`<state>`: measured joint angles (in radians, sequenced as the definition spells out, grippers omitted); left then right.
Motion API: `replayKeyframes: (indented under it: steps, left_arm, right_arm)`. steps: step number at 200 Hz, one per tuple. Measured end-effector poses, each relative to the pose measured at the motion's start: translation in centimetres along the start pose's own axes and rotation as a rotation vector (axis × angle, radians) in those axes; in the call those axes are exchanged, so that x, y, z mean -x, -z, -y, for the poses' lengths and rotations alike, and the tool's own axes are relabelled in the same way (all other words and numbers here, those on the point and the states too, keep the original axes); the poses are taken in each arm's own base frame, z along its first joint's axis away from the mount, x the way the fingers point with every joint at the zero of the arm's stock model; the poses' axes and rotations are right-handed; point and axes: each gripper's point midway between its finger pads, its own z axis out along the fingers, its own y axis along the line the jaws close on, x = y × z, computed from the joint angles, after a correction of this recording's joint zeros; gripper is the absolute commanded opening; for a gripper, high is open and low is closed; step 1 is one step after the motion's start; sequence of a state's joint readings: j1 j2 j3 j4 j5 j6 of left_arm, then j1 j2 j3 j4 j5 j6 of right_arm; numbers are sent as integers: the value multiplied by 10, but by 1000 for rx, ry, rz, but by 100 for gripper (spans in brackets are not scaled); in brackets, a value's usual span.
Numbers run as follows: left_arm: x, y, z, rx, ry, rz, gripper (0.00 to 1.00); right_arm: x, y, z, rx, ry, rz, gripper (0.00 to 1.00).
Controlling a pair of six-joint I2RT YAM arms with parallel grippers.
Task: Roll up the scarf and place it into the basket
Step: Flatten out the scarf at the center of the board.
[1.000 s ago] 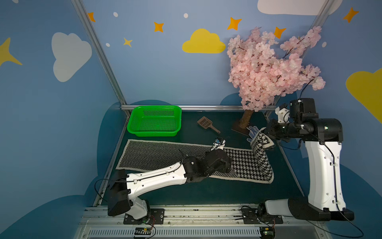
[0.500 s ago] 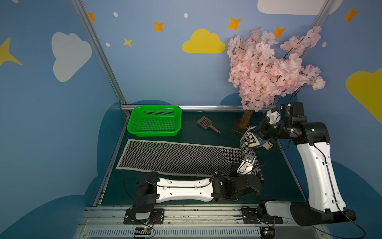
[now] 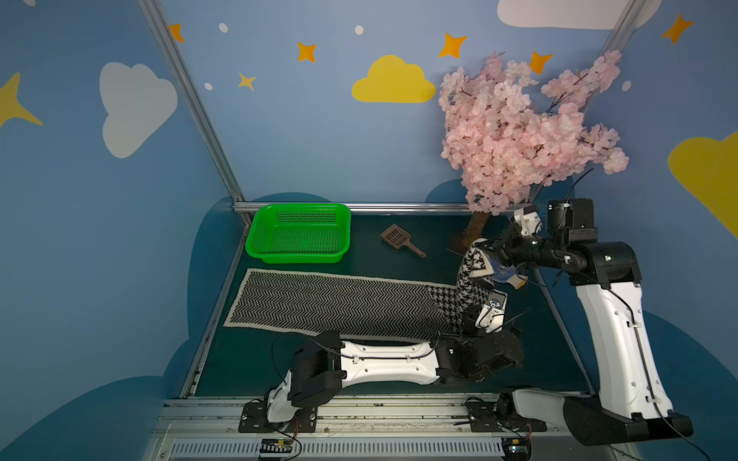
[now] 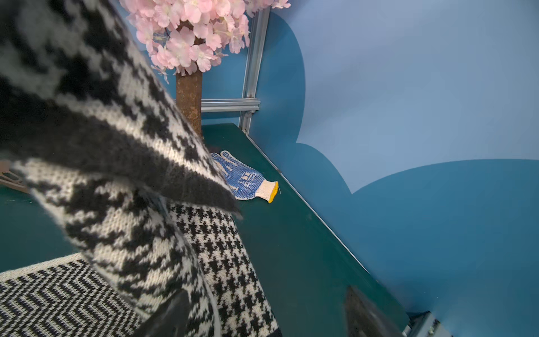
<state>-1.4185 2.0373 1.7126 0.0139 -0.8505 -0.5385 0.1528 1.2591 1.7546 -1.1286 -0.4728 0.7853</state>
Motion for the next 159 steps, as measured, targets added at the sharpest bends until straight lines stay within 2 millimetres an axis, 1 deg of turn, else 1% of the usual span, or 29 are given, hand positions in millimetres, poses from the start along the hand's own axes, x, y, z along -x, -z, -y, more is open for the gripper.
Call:
replayKeyframes:
  steps: [31, 62, 79, 99, 109, 121, 143, 159]
  left_arm:
    - [5, -20, -20, 55, 9, 29, 82]
    - [18, -33, -37, 81, 34, 56, 80]
    - [23, -38, -41, 76, 50, 63, 79]
    - [28, -41, -40, 53, 70, 71, 77]
    - [29, -41, -37, 40, 78, 73, 74]
    - [30, -41, -34, 24, 88, 74, 68]
    - [30, -41, -29, -3, 103, 70, 52]
    - [28, -42, -26, -24, 120, 63, 43]
  right_arm:
    - [-7, 7, -4, 33, 13, 2, 0]
    - [-13, 2, 3, 38, 1, -18, 0]
    - [-14, -2, 7, 34, -5, -24, 0]
    - [-12, -5, 10, 33, -12, -25, 0]
    - [-11, -6, 10, 35, -14, -22, 0]
    - [-11, -7, 10, 40, -15, -21, 0]
    - [-10, -7, 11, 40, -20, -16, 0]
    - [-8, -5, 11, 46, -20, -5, 0]
